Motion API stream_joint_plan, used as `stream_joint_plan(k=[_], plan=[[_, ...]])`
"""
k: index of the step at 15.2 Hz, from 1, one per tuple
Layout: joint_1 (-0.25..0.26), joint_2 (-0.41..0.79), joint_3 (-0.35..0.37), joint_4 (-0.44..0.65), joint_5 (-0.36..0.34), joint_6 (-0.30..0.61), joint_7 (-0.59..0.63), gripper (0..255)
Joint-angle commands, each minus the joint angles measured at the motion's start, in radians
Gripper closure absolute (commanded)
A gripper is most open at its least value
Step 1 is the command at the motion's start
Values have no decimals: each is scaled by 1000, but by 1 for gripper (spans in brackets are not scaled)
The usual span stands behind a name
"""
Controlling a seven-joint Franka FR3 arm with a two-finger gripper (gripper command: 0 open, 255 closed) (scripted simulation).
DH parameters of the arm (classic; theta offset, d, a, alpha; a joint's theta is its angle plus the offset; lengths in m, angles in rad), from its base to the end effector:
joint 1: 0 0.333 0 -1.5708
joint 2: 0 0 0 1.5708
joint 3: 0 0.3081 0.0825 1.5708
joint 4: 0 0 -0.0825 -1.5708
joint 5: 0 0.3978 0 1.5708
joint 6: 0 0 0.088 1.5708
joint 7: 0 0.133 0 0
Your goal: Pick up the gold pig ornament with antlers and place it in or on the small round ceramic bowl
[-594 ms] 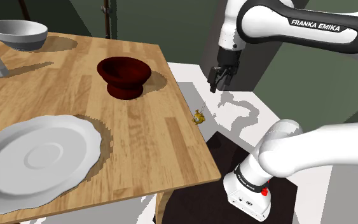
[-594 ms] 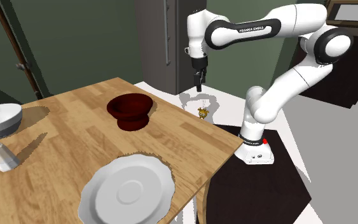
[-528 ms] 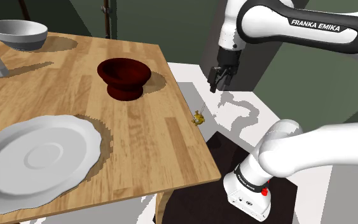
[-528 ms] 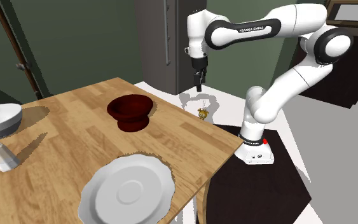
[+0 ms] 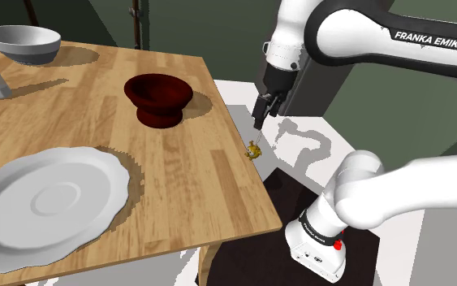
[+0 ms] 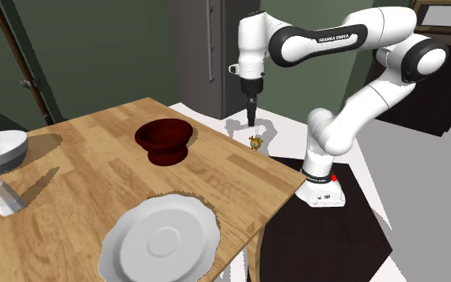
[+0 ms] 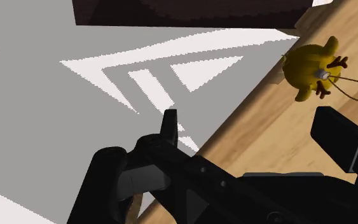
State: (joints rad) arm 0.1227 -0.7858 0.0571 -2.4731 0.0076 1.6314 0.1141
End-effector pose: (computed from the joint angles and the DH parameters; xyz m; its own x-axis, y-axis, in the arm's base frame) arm 0.3200 0.0608 0.5067 0.9976 0.0461 -0.0525 0.0481 -0.9981 0.0391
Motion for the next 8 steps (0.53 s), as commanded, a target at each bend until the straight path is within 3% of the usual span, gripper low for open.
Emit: stream_joint_plan(k=[1,4,8], plan=[[40,-16,22,-15,33,21,-14,0],[100,-32,60,-24,82,47,-30,0],[107,-37,66,-67,89,87,-32,0]])
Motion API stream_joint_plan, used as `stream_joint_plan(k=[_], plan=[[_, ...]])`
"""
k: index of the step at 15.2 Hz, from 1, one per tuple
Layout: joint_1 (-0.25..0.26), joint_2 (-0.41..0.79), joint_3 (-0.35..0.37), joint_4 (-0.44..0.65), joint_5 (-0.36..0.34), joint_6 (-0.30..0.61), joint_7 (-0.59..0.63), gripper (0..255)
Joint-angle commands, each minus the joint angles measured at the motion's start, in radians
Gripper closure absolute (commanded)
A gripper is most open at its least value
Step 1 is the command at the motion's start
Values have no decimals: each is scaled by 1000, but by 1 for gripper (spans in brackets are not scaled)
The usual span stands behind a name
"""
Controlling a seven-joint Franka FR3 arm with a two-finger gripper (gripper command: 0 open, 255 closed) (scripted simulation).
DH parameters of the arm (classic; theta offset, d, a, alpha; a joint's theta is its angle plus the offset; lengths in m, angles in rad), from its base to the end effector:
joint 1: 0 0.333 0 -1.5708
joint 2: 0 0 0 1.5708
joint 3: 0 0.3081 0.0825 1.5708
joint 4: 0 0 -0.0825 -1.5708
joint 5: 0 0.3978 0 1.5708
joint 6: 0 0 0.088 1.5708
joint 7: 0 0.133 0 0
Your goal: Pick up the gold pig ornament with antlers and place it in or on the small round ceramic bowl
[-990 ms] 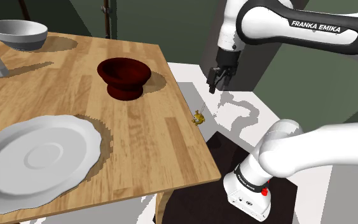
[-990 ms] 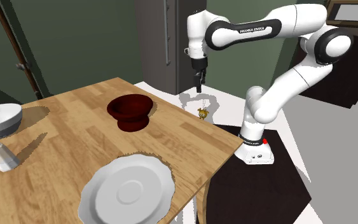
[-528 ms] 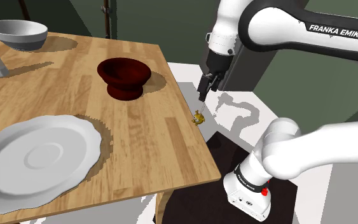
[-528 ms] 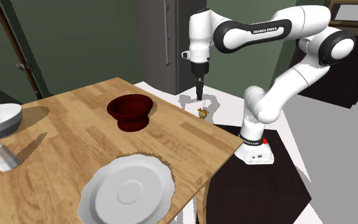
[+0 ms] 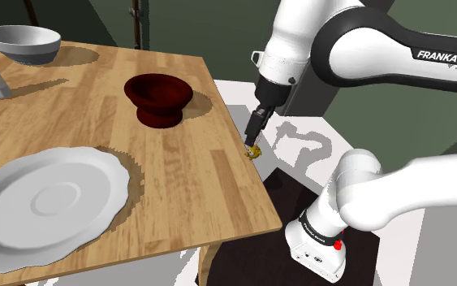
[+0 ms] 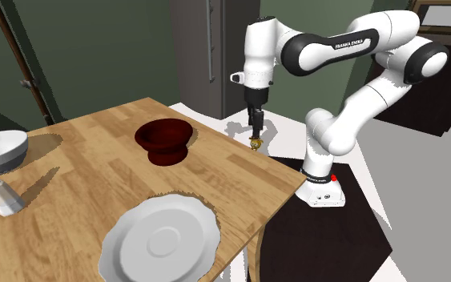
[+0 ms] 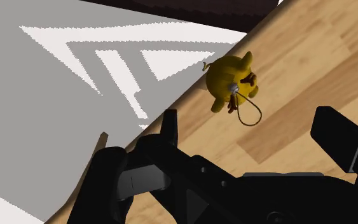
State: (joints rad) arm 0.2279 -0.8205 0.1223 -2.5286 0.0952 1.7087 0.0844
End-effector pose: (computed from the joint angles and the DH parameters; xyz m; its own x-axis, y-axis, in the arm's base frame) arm 0.3014 0.1243 0.4954 0.9772 0.2121 -0.0030 0.2121 -0.9772 -0.0047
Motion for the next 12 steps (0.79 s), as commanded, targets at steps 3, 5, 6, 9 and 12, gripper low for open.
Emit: stream_joint_plan(k=[3,5,6,9,12], plan=[[3,-5,4,-53,5,49,-3,0],[4,-5,6,-74,7,70,-3,0],[4,-5,6,-74,7,70,-3,0],[4,-5,6,-74,7,70,-3,0],[4,-5,6,-74,6,70,-3,0]])
